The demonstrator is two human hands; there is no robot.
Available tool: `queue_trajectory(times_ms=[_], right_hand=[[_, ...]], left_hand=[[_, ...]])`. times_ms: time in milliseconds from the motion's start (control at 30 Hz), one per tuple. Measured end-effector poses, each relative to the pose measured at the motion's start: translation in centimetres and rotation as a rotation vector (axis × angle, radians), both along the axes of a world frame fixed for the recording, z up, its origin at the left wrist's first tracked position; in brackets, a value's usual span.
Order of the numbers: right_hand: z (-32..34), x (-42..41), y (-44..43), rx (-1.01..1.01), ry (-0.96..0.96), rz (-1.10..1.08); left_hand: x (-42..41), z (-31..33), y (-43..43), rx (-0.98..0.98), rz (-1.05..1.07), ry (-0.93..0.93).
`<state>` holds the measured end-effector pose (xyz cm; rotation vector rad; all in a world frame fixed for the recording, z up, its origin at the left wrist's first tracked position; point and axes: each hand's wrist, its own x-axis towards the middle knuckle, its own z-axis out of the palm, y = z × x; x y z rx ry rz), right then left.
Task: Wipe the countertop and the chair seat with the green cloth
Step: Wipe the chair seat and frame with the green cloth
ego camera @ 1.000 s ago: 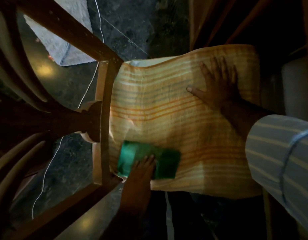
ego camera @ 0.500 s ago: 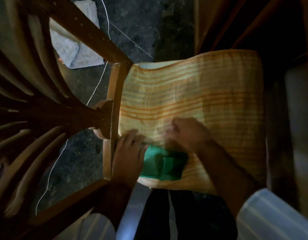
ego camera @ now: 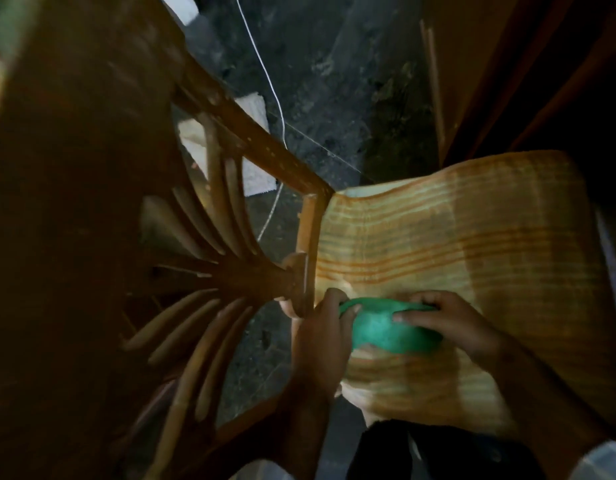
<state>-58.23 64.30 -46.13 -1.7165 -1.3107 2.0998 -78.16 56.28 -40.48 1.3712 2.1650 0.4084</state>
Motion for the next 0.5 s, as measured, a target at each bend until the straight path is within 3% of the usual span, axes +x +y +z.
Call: queue_trajectory(times_ms=[167,300,400,500], right_hand=[[5.7,-2.4,2.1,-0.099,0.443,-0.338],[10.7,-5.7,3.2,-0.205,0.820,-0.526],[14.3,-8.9,3.7,-0.264,0.987,-0.505],[16.5,-12.6,3.8,-0.158,0.880,-0.535]], left_hand=[[-1.2,10.4,2.5,0.292,0.293,-0.005],[-2.4,20.1,4.4,0.382,0.232,-0.072],[-4.1,26.2,5.9,0.439,0.105,0.183],[-6.2,29.8,7.7,0.432,0.009,0.422]])
